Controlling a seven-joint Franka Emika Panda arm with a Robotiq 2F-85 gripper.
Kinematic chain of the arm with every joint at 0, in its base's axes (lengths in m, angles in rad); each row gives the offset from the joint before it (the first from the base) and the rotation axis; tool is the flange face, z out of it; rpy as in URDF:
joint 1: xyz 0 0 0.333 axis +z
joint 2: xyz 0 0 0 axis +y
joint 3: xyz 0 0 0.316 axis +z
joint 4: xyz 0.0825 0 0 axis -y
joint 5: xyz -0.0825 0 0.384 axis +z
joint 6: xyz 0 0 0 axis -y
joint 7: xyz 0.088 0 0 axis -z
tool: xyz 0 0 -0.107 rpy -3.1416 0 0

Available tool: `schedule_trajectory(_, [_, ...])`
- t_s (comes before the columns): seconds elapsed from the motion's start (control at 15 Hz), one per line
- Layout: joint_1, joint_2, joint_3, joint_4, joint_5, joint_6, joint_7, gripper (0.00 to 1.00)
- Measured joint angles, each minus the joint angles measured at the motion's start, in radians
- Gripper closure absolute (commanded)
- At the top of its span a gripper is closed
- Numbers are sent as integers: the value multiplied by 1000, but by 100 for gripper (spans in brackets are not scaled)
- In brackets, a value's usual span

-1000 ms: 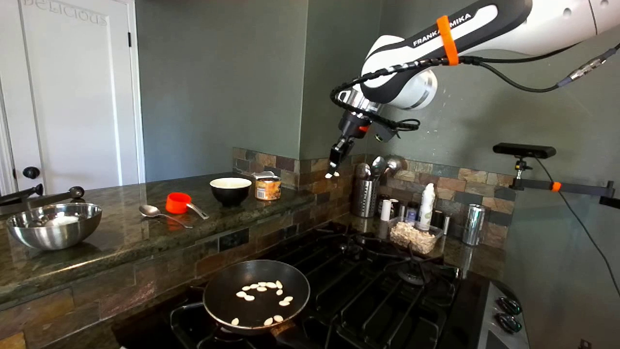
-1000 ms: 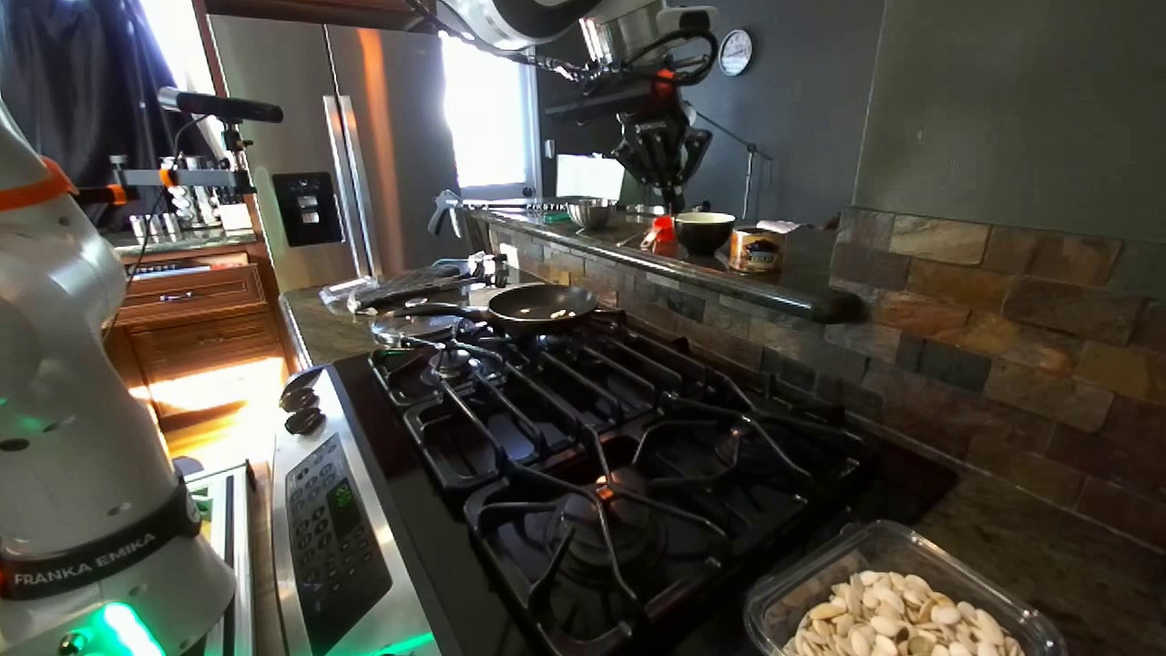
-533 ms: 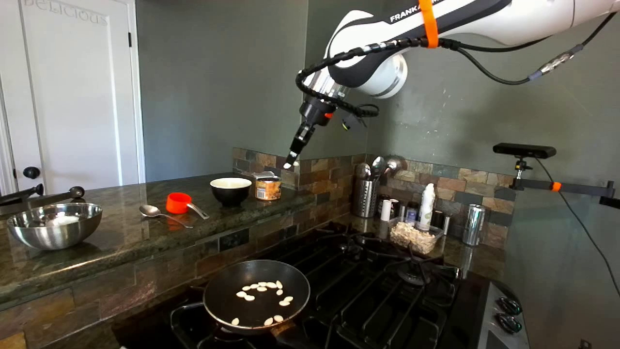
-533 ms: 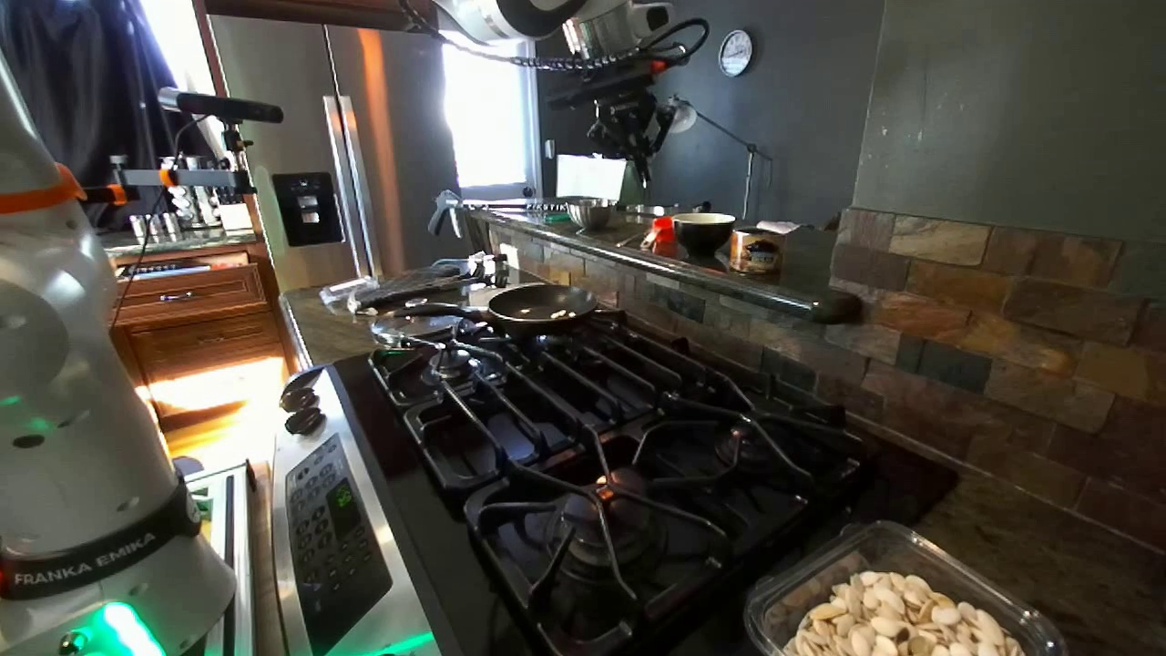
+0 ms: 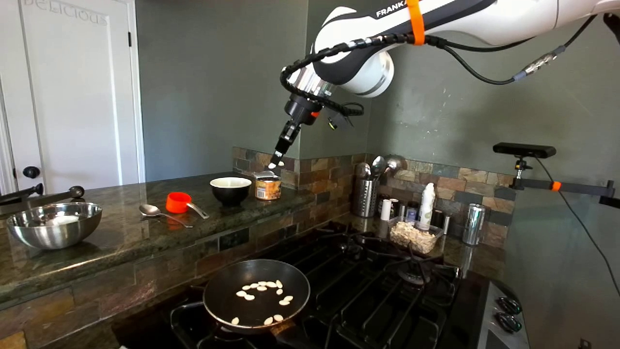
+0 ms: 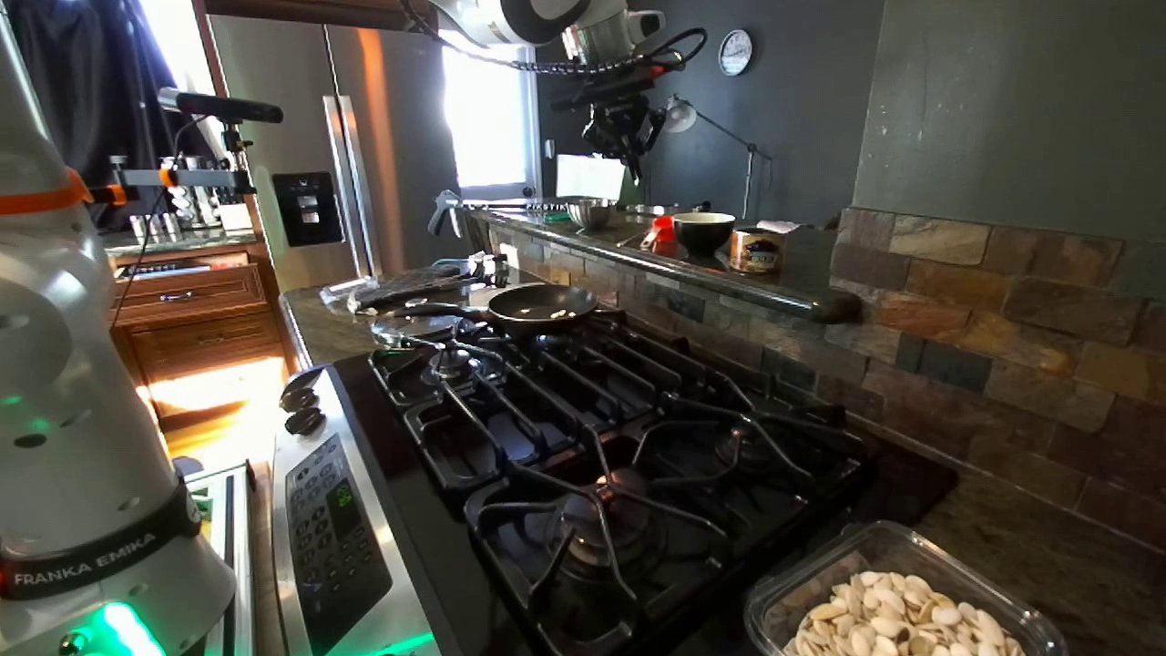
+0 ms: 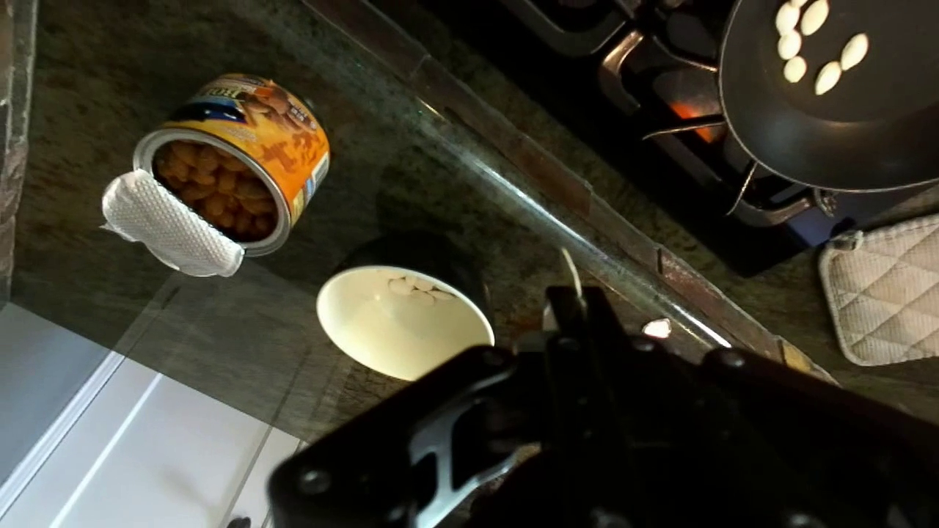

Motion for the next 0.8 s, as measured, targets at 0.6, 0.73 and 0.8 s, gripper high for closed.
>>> schedule_trajectory(0.6, [1,19,15,1,0,37,10,99])
schedule_trajectory(0.73, [2,41,29,7,11,61,10,99])
schedule_trajectory(0.8, [3,55,35,15,15,72,9,99])
